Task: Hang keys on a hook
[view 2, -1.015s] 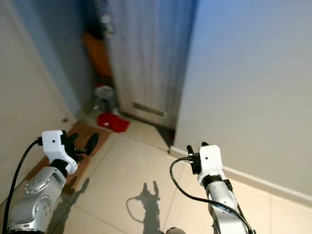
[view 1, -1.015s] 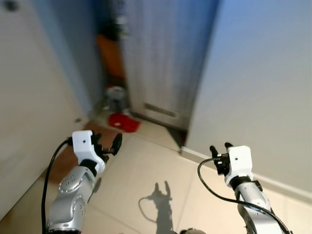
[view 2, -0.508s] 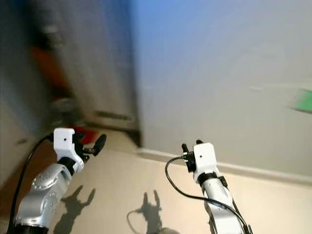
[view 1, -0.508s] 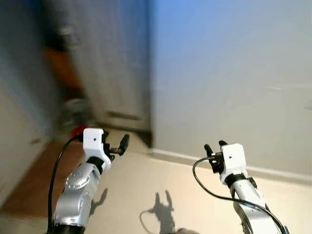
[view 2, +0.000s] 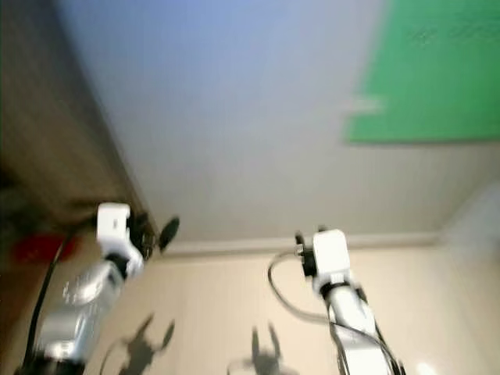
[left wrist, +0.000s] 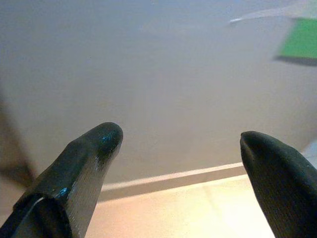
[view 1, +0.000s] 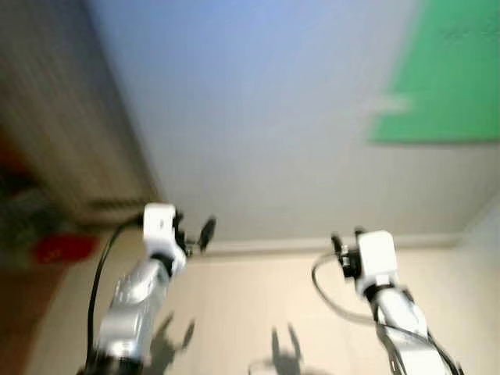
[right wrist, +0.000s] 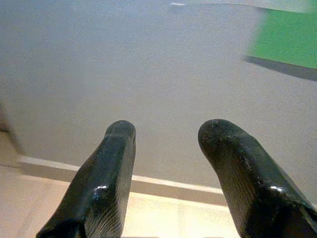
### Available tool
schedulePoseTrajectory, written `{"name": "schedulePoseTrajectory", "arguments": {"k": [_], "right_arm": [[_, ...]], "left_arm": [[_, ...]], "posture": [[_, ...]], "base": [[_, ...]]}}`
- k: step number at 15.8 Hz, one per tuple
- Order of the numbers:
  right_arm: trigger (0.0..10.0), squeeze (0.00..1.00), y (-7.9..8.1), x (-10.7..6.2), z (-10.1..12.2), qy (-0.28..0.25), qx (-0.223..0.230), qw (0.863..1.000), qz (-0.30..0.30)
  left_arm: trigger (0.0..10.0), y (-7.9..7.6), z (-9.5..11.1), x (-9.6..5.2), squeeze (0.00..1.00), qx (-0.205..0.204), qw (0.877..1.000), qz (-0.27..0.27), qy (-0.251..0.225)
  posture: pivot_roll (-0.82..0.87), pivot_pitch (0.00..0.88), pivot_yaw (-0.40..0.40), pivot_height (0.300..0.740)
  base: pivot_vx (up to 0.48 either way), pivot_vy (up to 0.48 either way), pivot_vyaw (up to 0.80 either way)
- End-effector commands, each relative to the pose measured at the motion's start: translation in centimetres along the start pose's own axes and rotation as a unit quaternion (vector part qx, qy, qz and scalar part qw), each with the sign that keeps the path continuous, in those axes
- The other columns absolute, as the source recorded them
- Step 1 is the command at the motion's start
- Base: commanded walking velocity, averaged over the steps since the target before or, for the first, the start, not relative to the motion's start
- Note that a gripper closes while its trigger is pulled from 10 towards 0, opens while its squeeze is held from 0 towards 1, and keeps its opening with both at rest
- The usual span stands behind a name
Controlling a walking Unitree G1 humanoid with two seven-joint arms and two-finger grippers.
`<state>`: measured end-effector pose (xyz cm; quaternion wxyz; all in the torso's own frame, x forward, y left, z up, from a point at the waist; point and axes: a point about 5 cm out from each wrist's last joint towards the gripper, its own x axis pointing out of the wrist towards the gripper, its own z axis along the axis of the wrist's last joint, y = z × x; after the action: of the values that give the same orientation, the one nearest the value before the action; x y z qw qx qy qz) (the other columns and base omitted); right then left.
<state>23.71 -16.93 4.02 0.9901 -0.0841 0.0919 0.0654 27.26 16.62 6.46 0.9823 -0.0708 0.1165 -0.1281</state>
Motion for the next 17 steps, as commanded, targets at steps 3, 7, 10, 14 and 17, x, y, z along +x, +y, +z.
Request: {"name": "schedulePoseTrajectory", "arguments": {"k": [3, 7, 10, 14, 17], "right_arm": [[10.0, 0.00, 0.82, -0.05, -0.03, -0.002, 0.003, 1.000, 0.007], [10.0, 0.00, 0.93, -0.09, -0.17, 0.000, 0.004, 1.000, 0.007], [10.0, 0.00, 0.94, -0.25, -0.32, 0.002, 0.007, 1.000, 0.004], [10.0, 0.00, 0.99, -0.47, -0.55, 0.007, 0.010, 1.000, 0.001], [10.0, 0.00, 0.99, -0.61, -0.65, 0.009, 0.013, 1.000, -0.002]], "left_arm": [[10.0, 0.86, -0.29, -0.09, 0.00, 0.006, 1.000, 0.015, 0.009], [10.0, 0.96, -0.33, 0.18, 0.00, 0.002, 1.000, 0.022, 0.009], [10.0, 0.71, -0.46, 0.31, 0.00, 0.004, 1.000, 0.020, 0.011], [10.0, 0.52, -0.61, 0.32, 0.00, 0.014, 1.000, 0.016, 0.016], [10.0, 0.40, -0.52, 0.46, 0.00, 0.026, 1.000, 0.010, 0.014]], "posture": [[-0.10, 0.000, 0.078, 0.740], [-0.11, 0.000, 0.084, 0.740], [-0.11, 0.000, 0.086, 0.740], [-0.12, 0.000, 0.090, 0.740], [-0.12, 0.000, 0.091, 0.740]], "base": [[0.000, -0.445, -0.58], [0.000, -0.425, -0.58], [0.196, -0.250, -0.59], [0.000, 0.000, -0.59], [0.000, 0.000, -0.60]]}}
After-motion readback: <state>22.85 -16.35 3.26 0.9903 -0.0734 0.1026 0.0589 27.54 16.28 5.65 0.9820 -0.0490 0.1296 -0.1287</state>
